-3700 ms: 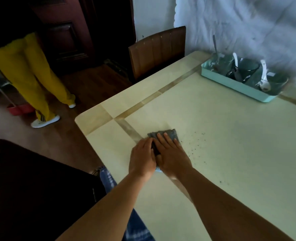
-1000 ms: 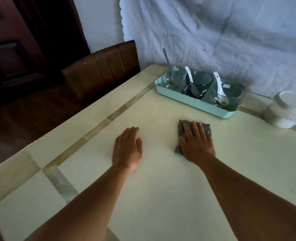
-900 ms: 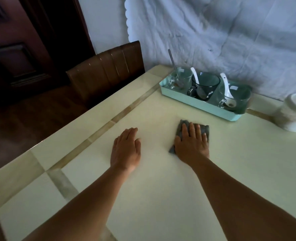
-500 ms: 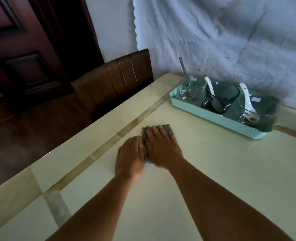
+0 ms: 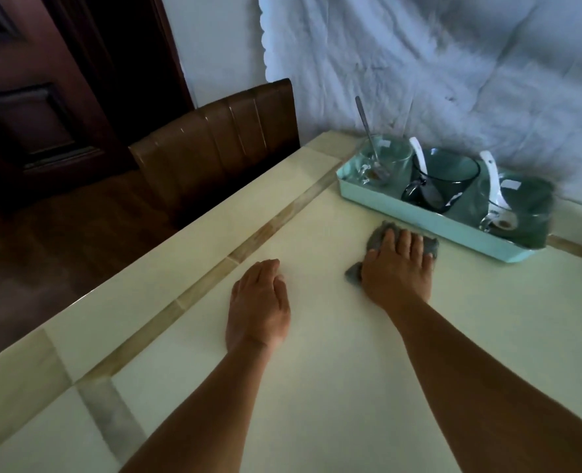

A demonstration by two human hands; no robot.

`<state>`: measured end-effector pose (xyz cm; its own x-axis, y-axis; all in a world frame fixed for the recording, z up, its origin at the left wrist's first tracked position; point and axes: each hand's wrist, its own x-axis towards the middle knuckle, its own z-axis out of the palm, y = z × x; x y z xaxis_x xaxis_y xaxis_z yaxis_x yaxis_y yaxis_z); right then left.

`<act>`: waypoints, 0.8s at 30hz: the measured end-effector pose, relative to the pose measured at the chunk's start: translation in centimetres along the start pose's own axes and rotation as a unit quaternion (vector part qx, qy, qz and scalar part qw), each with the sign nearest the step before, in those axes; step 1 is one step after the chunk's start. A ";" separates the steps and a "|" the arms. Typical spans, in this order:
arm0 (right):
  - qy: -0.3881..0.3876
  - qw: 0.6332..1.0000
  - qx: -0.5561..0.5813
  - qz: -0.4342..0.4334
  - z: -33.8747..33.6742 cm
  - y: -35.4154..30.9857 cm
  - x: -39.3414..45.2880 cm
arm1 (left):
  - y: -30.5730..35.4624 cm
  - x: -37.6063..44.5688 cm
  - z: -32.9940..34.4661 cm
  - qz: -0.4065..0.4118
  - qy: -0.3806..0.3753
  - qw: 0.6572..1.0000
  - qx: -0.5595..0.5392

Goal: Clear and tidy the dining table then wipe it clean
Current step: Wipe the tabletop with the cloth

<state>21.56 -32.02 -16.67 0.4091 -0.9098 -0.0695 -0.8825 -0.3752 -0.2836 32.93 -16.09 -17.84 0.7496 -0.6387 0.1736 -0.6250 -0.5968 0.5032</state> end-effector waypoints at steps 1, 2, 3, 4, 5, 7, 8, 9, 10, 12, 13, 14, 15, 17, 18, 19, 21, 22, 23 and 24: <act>-0.004 1.000 0.003 0.023 0.0 0.0 -0.9 | -0.1 -0.1 0.0 -0.003 0.000 1.000 -0.004; -0.009 0.999 0.005 0.037 -0.1 0.0 -1.6 | -0.1 -0.2 0.0 -0.005 -0.001 1.000 -0.006; -0.011 0.999 0.004 0.046 -0.2 0.0 -2.0 | 0.1 -0.3 0.0 -0.005 -0.002 1.000 -0.009; -0.012 0.999 0.003 0.051 -0.3 -0.1 -2.2 | 0.1 -0.3 -0.1 -0.004 -0.003 1.000 -0.009; -0.012 0.999 0.000 0.053 -0.4 -0.2 -2.1 | 0.3 -0.3 -0.1 -0.003 -0.003 1.000 -0.008; -0.013 0.999 -0.015 0.031 -0.5 -0.5 -1.6 | 0.5 -0.1 -0.1 -0.002 0.001 1.000 -0.004; -0.017 1.000 -0.026 0.002 -0.2 -0.9 -1.5 | 0.5 0.0 -0.1 -0.002 0.003 1.000 0.000; -0.025 0.998 -0.035 -0.041 0.1 -1.7 -1.6 | 0.4 0.1 -0.1 -0.002 0.004 1.000 0.003; -0.033 0.994 -0.040 -0.092 0.4 -2.3 -2.0 | 0.4 0.0 0.0 -0.002 0.006 1.000 0.004; -0.051 0.977 -0.045 -0.202 1.1 -4.0 -3.4 | 0.3 -0.1 -0.1 -0.004 0.009 1.000 0.006; -0.060 0.967 -0.046 -0.244 1.3 -4.4 -4.2 | 0.4 0.0 0.0 -0.006 0.008 1.000 0.007; -0.067 0.959 -0.043 -0.273 1.5 -4.6 -4.7 | 0.5 0.0 0.1 -0.008 0.005 1.000 0.007; -0.073 0.955 -0.038 -0.286 1.6 -4.5 -4.9 | 0.6 0.0 0.1 -0.010 0.002 1.000 0.006; -0.074 0.958 -0.029 -0.275 1.4 -3.8 -4.6 | 0.7 -0.1 -0.1 -0.010 0.001 1.000 -0.007; -0.070 0.965 -0.026 -0.253 1.2 -3.3 -4.2 | 0.9 0.0 -0.2 -0.007 0.003 1.000 -0.015; -0.065 0.973 -0.023 -0.220 0.9 -2.5 -4.0 | 1.0 -0.2 -0.3 -0.004 0.005 1.000 -0.018; -0.047 0.988 -0.018 -0.143 0.3 -0.8 -3.7 | 1.2 -0.4 -0.5 -0.002 0.012 1.000 -0.022; -0.036 0.993 -0.017 -0.108 -0.1 0.3 -3.6 | 1.4 -0.4 -0.6 -0.006 0.013 1.000 -0.023; -0.027 0.996 -0.018 -0.077 -0.4 1.7 -3.8 | 1.4 -0.4 -0.6 -0.011 0.013 1.000 -0.023; -0.019 0.998 -0.019 -0.049 -0.8 3.1 -3.9 | 1.5 -0.4 -0.5 -0.016 0.012 1.000 -0.022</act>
<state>17.03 -29.78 -16.51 0.5018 -0.8612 -0.0803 -0.8456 -0.4689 -0.2551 31.81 -16.47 -16.73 0.7739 -0.6082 0.1762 -0.5912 -0.5944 0.5451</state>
